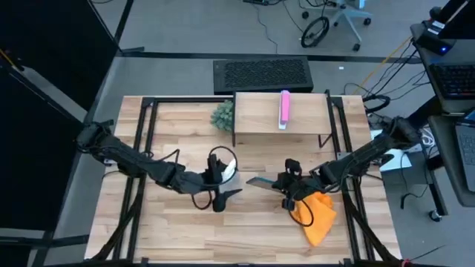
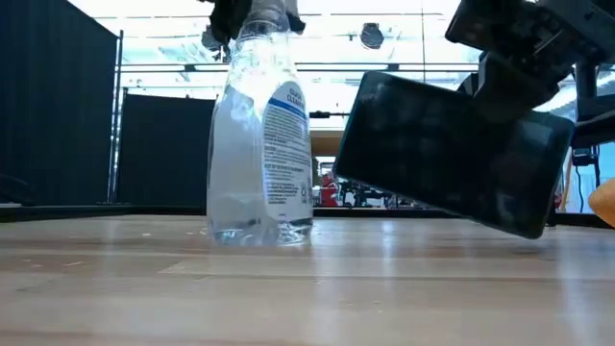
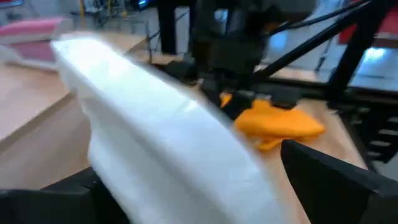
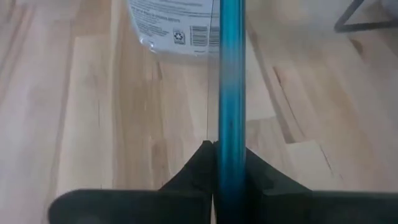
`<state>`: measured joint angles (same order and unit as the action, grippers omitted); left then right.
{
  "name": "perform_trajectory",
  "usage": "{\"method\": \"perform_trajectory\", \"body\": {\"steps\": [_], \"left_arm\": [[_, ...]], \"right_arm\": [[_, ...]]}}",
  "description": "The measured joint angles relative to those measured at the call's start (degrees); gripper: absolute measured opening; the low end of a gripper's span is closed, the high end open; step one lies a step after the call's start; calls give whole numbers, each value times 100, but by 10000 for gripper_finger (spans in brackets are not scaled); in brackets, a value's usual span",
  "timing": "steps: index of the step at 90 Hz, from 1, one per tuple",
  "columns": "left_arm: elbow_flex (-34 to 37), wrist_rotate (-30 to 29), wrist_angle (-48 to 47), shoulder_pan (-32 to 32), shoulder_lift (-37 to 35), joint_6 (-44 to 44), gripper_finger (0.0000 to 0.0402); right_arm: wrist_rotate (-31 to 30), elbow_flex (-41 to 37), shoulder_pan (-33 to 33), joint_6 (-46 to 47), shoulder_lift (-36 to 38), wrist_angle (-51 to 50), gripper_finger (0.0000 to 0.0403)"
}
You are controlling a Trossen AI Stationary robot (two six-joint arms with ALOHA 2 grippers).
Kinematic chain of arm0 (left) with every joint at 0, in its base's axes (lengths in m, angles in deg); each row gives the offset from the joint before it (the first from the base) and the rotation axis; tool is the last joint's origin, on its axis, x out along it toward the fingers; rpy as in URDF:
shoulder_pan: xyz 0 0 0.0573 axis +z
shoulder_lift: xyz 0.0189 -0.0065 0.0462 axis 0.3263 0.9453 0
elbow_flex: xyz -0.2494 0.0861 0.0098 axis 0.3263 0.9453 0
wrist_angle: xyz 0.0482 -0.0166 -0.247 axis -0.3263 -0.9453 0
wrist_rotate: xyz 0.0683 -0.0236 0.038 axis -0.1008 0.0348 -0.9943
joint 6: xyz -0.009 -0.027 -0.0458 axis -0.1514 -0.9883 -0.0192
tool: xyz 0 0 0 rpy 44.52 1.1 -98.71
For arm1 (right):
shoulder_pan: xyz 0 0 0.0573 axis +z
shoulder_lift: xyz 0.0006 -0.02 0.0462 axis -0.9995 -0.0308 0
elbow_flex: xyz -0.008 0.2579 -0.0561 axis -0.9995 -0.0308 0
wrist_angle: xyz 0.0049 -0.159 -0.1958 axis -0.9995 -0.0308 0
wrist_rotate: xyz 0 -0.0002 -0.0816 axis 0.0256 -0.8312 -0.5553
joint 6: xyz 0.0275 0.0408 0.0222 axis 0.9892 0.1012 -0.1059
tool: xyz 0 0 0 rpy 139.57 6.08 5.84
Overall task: Apply microfiber cloth
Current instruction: Spray the tablet with the bottle cleaner
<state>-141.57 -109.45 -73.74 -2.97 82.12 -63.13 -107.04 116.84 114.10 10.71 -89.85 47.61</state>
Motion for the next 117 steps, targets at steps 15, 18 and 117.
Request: {"method": "perform_trajectory", "body": {"steps": [15, 18, 117], "left_arm": [[-2, 13, -412, -19, -281, 118, 340], [-2, 13, -607, -13, -345, 112, 340], [4, 1170, -949, 773, -854, 1024, 340]], "right_arm": [[-291, 2, 0, -18, 402, -137, 9], [-317, 2, 5, 32, 505, -264, 9], [-1155, 0, 122, -1109, 1211, 1536, 9]]}}
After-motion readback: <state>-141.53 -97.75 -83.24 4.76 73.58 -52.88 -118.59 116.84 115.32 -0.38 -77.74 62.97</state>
